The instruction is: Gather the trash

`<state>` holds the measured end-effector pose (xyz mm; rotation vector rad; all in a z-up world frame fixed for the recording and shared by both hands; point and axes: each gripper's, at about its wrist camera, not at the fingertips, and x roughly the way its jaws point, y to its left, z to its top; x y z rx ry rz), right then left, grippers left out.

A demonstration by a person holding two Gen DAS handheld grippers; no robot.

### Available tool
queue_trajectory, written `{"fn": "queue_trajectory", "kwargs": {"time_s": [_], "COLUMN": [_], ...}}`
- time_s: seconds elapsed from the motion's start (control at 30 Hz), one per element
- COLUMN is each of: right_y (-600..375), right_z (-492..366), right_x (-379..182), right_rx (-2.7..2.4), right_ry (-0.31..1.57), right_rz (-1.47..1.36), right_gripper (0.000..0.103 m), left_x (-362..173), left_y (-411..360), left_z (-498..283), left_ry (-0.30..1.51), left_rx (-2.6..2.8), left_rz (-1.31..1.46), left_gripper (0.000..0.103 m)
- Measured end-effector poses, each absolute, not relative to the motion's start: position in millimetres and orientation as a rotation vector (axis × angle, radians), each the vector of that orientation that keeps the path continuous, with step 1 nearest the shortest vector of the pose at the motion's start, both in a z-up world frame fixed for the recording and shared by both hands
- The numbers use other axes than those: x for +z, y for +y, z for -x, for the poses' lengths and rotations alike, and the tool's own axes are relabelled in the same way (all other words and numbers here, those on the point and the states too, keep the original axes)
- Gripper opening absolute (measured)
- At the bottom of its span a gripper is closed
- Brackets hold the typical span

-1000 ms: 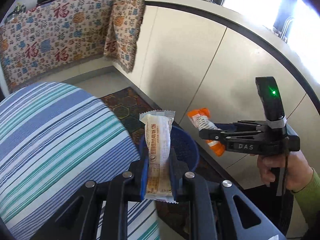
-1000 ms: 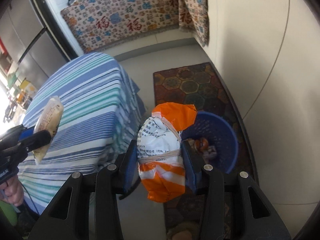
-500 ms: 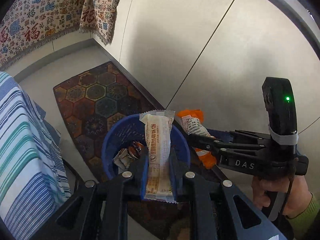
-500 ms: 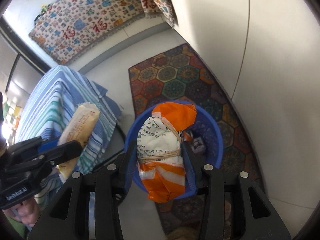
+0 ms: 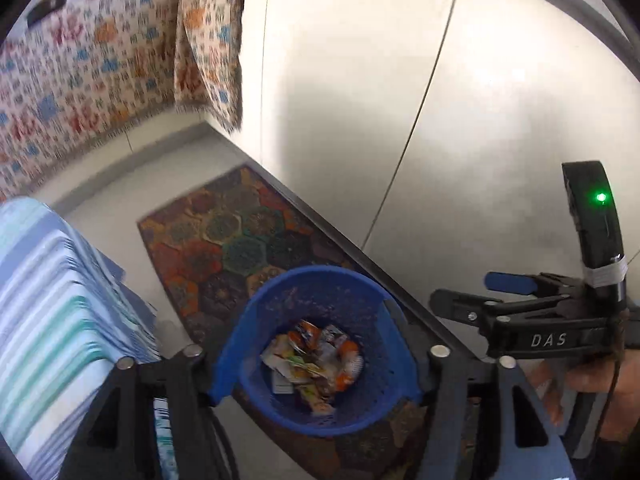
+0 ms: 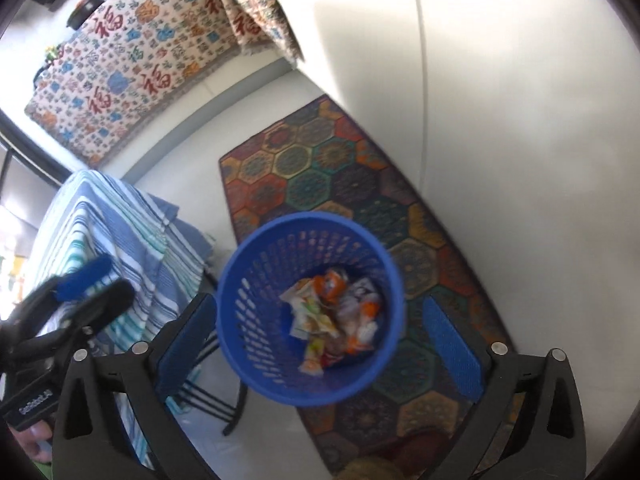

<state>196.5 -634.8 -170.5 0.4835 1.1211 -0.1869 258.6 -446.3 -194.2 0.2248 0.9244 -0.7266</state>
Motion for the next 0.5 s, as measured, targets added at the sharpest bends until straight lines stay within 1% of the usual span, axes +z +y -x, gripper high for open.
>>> {"fn": "queue_trajectory", "kwargs": {"time_s": [0.03,0.1,0.17,0.23,0.27,0.5], "right_y": [-632,-628,-620,-612,-606,-563], "right_z": [-191,-175,-154,-133,-120,-57], "right_x": [-162,-144,-128,-117,-112,-79], "right_rx": [-0.196,-0.211,-0.24,-0.295,-0.323,-0.332], "right_ry": [1.116,1.087,1.07,1.066,1.062,0.99], "right_rz": [-0.477,-0.47,-0.444,-0.413,-0.391,-0.349], "right_gripper": [0.103,0.103,0.103,0.103,0.103,0.103], "left_x": [-186,-171,-158,-150,-147,-133], "left_y": [-442,-432,-420,-407,-399,-377], "left_z": [-250,-233,-217,-200,-190,-142], "left_ry": [0.91,0.905,0.9,0.895,0.889,0.883], "left_rx": [-0.733,-0.756,-0.76,-0.728,-0.699,-0.634], "left_rz": [-0.229,-0.231,-0.236,-0.248,-0.249,-0.275], "left_gripper": [0.075,0.09,0.092,0.1,0.103,0.103]}}
